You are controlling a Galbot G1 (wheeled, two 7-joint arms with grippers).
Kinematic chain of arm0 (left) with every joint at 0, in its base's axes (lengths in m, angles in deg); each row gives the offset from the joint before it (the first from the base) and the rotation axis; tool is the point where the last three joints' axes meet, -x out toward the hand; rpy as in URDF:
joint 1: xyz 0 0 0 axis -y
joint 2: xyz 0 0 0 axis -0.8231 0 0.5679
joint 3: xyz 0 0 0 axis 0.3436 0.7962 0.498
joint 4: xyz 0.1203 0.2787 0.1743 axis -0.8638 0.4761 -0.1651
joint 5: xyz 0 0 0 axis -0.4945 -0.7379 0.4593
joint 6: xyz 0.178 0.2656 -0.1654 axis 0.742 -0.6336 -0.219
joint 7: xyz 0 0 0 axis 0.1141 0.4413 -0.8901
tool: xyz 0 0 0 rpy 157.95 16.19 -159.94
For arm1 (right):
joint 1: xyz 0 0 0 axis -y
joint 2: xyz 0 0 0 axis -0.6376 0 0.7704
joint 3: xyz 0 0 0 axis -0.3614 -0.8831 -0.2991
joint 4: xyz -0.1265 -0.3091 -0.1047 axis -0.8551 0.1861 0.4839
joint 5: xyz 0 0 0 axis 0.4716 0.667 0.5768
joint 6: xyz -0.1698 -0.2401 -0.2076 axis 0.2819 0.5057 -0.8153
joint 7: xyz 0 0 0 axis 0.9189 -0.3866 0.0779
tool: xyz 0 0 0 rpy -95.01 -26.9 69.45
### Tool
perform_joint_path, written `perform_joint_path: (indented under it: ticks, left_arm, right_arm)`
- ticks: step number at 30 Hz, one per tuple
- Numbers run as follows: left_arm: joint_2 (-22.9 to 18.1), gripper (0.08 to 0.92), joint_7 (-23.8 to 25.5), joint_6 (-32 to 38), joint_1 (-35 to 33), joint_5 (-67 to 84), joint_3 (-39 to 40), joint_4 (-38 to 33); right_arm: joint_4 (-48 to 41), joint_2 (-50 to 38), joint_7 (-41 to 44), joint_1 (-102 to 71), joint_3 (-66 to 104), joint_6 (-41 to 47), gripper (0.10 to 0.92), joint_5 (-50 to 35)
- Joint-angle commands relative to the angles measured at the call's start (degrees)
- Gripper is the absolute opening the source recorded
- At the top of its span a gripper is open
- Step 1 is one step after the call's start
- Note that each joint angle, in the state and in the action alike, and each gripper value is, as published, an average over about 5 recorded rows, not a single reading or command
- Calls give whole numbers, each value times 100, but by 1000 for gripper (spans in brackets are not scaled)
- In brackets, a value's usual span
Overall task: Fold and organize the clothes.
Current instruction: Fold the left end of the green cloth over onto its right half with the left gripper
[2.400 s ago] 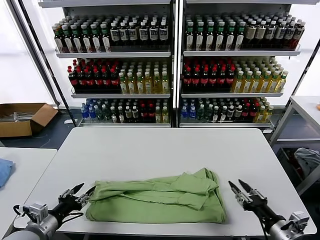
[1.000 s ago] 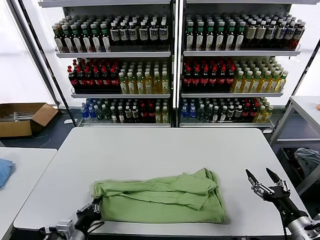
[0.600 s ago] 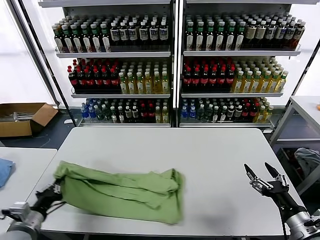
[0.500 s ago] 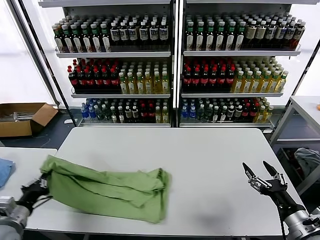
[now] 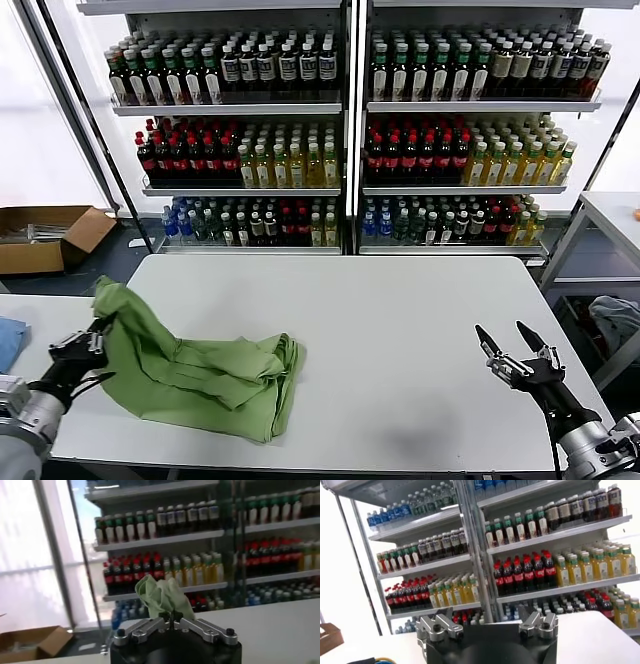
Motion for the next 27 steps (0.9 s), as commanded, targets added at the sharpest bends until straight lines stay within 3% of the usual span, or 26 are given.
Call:
perform_joint_path:
  ticks: [1, 6, 15, 21, 27]
  left_arm:
    - [-601, 91, -15, -81, 33, -441, 1498, -818]
    - [-1094, 91, 13, 4, 31, -1157, 2361, -593]
    - [-1802, 118, -204, -105, 657, -1621, 3780, 493]
    - [-1840, 280, -339, -167, 823, -1630, 4220, 592]
    - [-1667, 453, -395, -217, 898, -1300, 4077, 114]
  right_arm:
    - [-2, 30, 6, -5, -65, -9, 823, 74]
    - [3, 31, 57, -29, -104, -29, 823, 113]
    - [62, 45, 68, -63, -204, -32, 823, 212]
    - [54, 28, 73, -41, -211, -19, 823, 217]
    - [35, 69, 131, -27, -344, -12, 823, 295]
